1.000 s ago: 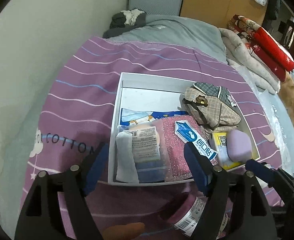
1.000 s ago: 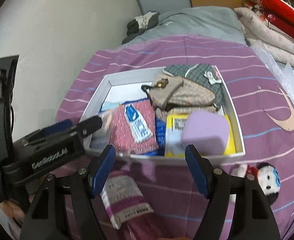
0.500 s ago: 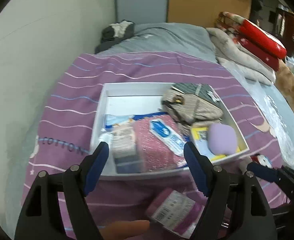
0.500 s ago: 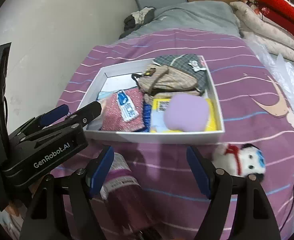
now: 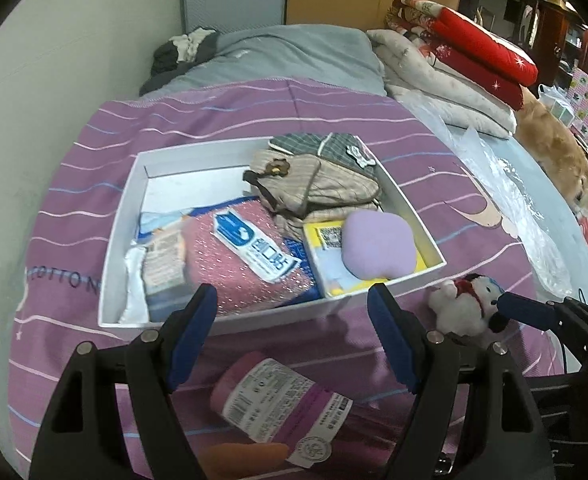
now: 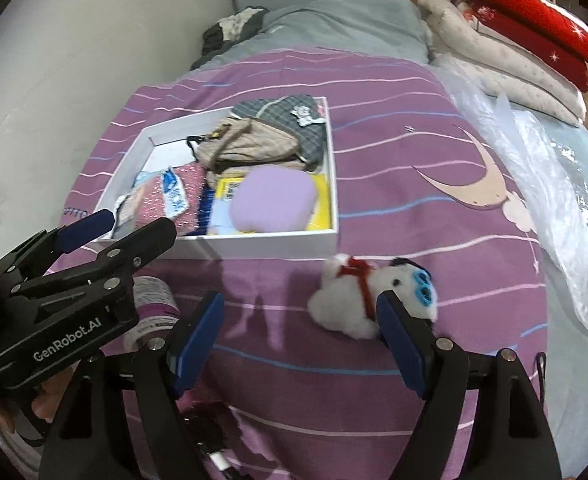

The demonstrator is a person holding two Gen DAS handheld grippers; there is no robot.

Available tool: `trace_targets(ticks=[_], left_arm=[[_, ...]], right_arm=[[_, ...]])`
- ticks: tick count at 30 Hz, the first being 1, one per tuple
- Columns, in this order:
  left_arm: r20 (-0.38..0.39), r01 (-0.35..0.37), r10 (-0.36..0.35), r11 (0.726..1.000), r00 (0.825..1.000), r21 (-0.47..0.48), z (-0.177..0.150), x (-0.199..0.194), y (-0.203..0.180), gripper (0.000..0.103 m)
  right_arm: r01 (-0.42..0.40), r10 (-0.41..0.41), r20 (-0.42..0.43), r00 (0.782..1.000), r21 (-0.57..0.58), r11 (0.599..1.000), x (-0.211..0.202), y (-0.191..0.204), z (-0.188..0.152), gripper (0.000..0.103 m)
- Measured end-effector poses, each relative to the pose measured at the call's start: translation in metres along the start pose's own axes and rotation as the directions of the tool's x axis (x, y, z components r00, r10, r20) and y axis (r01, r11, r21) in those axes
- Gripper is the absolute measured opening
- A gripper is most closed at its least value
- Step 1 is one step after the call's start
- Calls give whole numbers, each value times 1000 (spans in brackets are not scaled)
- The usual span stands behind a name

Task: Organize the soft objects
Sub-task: 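Move the right gripper to the white plush dog with red scarf, then grasp the white plush dog with the right gripper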

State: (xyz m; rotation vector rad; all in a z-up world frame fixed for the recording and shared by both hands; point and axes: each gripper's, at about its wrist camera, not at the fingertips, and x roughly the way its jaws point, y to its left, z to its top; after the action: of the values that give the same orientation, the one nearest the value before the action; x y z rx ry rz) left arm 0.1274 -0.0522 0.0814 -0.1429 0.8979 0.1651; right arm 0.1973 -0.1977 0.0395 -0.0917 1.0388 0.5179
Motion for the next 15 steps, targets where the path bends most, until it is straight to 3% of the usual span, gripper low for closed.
trace_targets(ticks=[6, 9, 15], left_arm=[[-36, 5, -4, 1000, 999, 3, -2, 10, -4, 78], [-43, -3, 4, 1000, 999, 17, -5, 16, -7, 78], [-27, -27, 30, 995, 999, 101, -11, 19, -21, 78]], right_arm=[[42, -43, 13, 999, 51, 998, 6, -18, -1, 79], [19, -22, 28, 999, 118, 993, 7, -35, 0, 79], [56, -61, 26, 998, 140, 988, 13, -50, -5, 79]])
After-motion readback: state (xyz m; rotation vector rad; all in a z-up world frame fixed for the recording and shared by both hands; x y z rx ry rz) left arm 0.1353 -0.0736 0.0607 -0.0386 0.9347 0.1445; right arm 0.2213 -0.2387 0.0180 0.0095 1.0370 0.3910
